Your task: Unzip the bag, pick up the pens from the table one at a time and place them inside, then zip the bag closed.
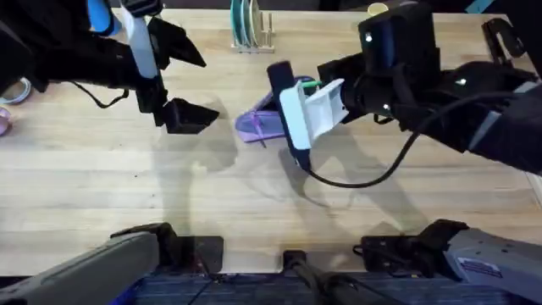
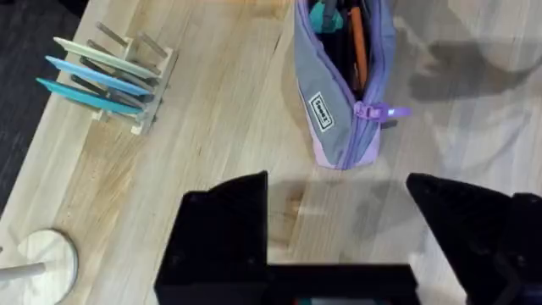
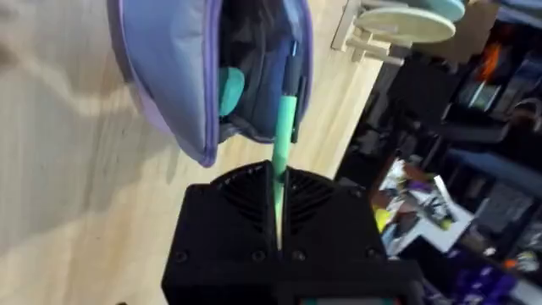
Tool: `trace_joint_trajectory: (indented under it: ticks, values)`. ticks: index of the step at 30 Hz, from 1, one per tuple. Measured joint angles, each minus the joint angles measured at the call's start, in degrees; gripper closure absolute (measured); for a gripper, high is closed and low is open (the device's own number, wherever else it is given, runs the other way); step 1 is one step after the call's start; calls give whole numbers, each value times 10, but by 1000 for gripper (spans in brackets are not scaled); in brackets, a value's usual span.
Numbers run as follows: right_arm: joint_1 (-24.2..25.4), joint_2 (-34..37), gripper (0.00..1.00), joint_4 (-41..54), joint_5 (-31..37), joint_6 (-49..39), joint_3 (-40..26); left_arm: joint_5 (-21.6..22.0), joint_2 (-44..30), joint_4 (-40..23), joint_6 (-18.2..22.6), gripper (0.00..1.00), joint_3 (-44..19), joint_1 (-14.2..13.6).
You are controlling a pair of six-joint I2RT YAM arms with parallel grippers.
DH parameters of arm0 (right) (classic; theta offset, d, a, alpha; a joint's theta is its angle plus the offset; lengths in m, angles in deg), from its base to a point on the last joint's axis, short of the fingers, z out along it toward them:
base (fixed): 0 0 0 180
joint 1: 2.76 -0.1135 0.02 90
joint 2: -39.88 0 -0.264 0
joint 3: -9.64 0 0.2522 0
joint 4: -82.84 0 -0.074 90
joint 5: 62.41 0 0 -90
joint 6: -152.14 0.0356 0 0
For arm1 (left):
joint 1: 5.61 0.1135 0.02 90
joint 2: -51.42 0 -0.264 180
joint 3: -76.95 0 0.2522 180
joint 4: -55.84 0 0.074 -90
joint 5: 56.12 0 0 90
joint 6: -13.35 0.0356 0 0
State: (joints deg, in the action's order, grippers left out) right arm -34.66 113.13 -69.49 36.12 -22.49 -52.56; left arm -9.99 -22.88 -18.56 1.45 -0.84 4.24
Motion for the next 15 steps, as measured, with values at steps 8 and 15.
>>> trace_joint_trajectory:
  ticks: [8, 15]
  values:
    - [0, 0, 970, -2, -50, -84, 0, 0, 0, 0, 0, 8, 0, 0]
    - [0, 21, 970, -2, -69, -91, 0, 0, 0, 0, 0, 8, 0, 0]
